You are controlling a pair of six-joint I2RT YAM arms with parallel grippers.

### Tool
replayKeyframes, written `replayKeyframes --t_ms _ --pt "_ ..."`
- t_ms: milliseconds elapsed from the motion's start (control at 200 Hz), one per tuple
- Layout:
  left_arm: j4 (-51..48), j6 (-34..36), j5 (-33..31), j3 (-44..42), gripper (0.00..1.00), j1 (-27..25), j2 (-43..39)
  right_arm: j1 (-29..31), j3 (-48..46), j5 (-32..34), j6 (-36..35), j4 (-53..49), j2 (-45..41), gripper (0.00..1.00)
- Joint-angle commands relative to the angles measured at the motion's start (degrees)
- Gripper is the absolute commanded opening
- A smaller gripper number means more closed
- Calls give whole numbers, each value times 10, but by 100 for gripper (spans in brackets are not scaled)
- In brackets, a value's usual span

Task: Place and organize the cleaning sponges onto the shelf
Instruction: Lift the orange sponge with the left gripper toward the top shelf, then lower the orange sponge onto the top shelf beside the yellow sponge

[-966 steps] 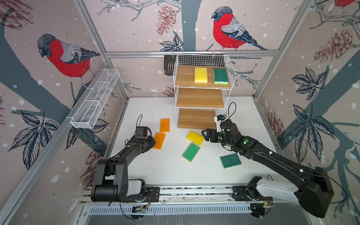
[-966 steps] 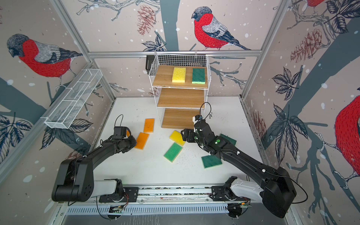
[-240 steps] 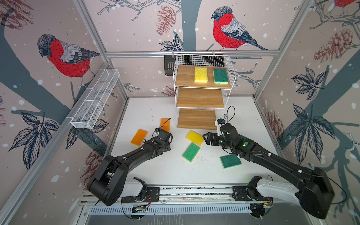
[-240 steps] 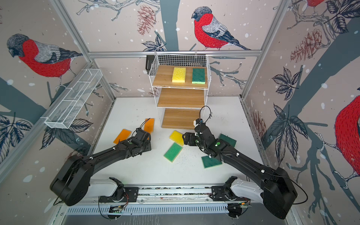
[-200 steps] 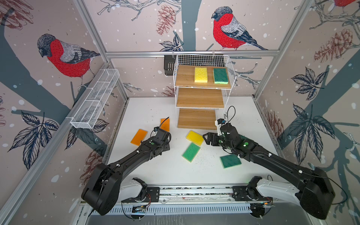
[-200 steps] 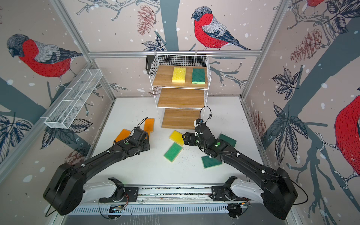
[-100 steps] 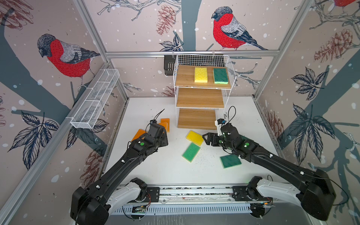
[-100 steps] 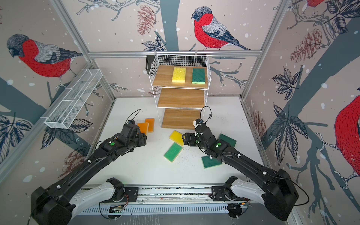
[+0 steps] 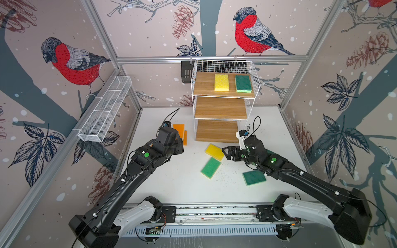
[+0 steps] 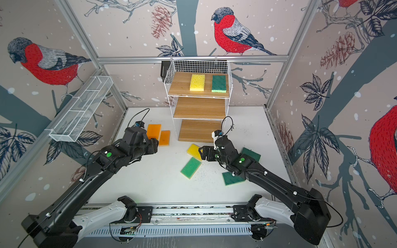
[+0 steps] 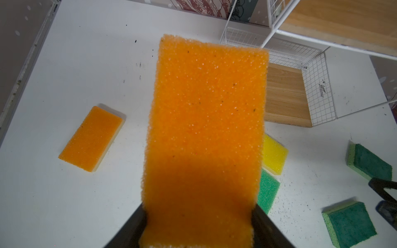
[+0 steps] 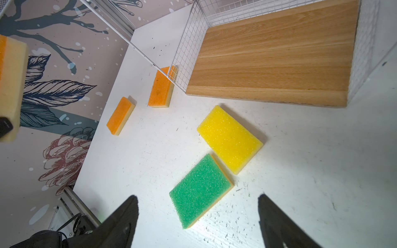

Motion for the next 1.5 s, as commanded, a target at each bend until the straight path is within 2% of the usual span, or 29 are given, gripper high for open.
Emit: replayKeyframes --t_ms 0,260,535,876,1081,1496 --pt "-30 29 -14 36 63 -3 9 4 5 16 -6 -5 -8 87" --pt "-54 65 -24 139 62 -12 52 8 17 25 -5 -17 -17 87" --pt "-74 90 -42 254 61 -56 105 15 20 29 -8 -20 -25 88" --pt "-98 121 -61 417 60 -90 212 16 11 46 -14 -25 -60 88" --pt "-75 130 -44 473 60 -95 256 16 2 56 -19 -29 -81 88" --pt "-29 125 -53 570 60 -98 321 15 -18 69 -20 -36 -117 89"
